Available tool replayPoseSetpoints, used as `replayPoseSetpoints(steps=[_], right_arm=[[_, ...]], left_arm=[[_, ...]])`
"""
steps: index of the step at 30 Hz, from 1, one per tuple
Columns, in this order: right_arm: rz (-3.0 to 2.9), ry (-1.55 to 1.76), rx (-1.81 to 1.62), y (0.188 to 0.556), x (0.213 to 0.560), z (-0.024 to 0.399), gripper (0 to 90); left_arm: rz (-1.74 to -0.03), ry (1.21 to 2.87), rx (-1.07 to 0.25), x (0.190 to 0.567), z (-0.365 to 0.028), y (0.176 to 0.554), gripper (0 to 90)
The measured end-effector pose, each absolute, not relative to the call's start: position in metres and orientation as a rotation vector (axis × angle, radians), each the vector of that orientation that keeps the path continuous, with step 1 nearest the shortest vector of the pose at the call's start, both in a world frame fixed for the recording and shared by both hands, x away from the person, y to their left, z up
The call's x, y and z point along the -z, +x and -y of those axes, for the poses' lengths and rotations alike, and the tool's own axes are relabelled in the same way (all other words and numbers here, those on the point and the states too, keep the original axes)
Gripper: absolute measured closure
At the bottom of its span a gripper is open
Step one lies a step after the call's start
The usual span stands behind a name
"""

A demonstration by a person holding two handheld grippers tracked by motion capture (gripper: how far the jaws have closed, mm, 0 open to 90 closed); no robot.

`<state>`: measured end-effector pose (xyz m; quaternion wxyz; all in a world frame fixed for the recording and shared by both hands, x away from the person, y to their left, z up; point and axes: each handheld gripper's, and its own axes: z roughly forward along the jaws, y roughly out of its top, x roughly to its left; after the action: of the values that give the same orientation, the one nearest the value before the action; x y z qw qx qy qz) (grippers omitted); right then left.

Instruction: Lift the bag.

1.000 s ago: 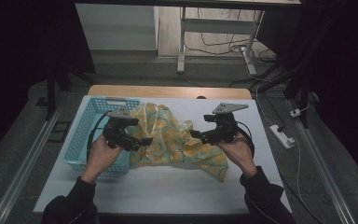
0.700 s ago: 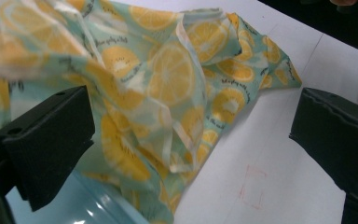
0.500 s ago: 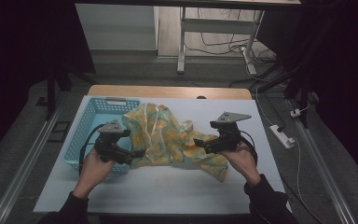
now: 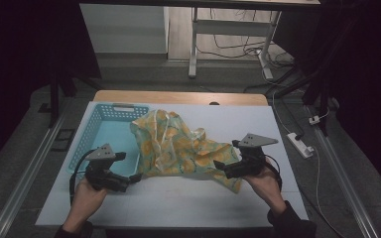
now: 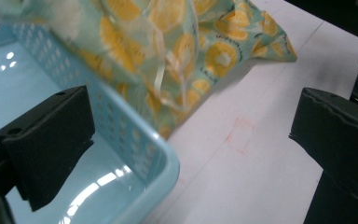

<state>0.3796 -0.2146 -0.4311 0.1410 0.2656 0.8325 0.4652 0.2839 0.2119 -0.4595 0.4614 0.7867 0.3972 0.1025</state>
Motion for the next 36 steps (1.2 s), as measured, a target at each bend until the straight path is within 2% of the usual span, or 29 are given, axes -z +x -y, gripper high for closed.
replayPoseSetpoints(steps=[17,36], right_arm=[[-2.359,0.864,-1.308,0.340,0.456,0.257,0.0],[-2.309,1.057,-1.148,0.308,0.485,0.307,0.0]], left_arm=[[-1.090,1.905,-0.299,0.484,-0.242,0.235,0.0],[-1.225,1.958,-0.318,0.518,-0.267,0.210,0.0]])
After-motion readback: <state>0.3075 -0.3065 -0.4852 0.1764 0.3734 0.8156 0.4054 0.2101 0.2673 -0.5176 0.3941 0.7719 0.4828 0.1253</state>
